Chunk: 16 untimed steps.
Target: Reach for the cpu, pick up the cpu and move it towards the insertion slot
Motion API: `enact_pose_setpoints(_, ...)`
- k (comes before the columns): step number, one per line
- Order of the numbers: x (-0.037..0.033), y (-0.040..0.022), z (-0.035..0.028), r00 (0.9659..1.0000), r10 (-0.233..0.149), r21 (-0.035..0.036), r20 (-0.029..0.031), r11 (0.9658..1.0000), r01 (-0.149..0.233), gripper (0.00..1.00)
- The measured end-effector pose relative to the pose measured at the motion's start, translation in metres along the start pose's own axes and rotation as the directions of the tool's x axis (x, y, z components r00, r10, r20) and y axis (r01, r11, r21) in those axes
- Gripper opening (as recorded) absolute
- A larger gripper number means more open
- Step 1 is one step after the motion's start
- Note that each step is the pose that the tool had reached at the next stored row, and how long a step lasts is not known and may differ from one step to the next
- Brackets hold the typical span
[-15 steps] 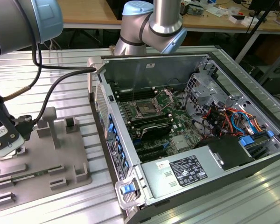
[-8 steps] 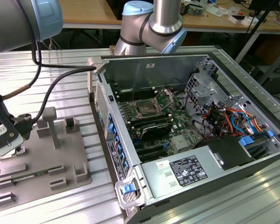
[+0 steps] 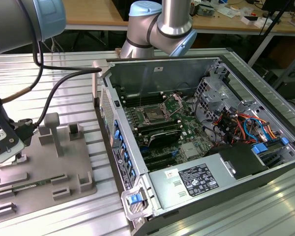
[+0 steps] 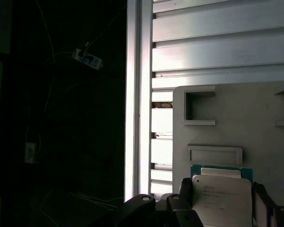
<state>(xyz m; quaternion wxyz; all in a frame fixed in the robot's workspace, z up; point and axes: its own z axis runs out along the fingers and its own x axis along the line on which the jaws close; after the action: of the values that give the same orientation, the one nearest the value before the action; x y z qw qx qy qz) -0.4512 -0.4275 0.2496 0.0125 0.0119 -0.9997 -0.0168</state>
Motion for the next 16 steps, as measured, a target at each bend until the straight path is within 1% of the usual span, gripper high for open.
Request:
enact_pose_setpoints(8,0.0001,0.0001,-0.0036,1.0000,0.000,0.0000,0.0000,1.0000,0.000,0.55)
enact_pose_setpoints(13,0.0001,0.0002,-0.0070,1.0000,0.000,-0.0001,0.0001,1.0000,0.000,0.55)
enact_pose_setpoints(16,0.0002,0.0003,-0.0076,1.0000,0.000,0.0000,0.0000,1.0000,0.000,0.55)
